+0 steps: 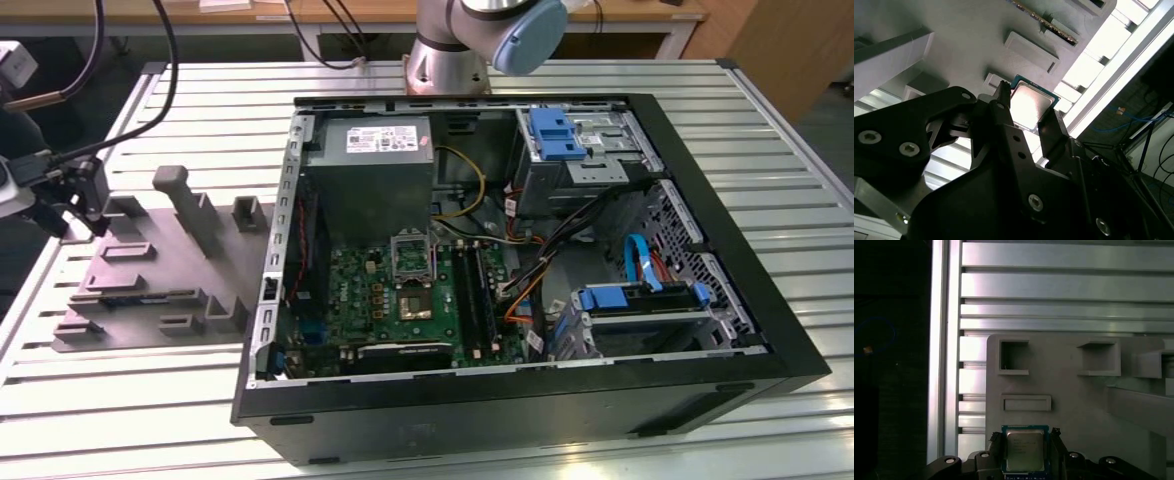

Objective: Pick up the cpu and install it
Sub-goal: 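Pick up the cpu and move it towards the insertion slot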

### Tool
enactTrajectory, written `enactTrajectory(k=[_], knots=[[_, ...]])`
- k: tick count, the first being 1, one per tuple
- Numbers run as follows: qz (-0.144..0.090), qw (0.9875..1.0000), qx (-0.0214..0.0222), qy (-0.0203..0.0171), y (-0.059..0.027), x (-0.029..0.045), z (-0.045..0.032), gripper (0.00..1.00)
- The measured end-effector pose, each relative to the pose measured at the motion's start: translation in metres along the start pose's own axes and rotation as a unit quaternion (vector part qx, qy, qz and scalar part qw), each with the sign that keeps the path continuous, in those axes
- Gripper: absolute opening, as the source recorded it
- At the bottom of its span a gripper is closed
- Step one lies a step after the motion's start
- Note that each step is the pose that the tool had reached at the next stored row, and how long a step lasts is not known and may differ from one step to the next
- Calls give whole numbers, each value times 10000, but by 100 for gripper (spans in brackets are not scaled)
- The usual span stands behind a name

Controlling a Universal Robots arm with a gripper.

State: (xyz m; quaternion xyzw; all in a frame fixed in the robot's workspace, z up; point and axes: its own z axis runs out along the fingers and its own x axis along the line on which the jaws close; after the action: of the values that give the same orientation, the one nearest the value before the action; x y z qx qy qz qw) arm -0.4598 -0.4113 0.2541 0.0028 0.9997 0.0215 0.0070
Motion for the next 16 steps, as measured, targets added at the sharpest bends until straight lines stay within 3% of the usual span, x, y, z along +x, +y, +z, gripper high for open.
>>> enactTrajectory(k=[16], knots=[[0,10000,0,1,2,-1,-54,47]])
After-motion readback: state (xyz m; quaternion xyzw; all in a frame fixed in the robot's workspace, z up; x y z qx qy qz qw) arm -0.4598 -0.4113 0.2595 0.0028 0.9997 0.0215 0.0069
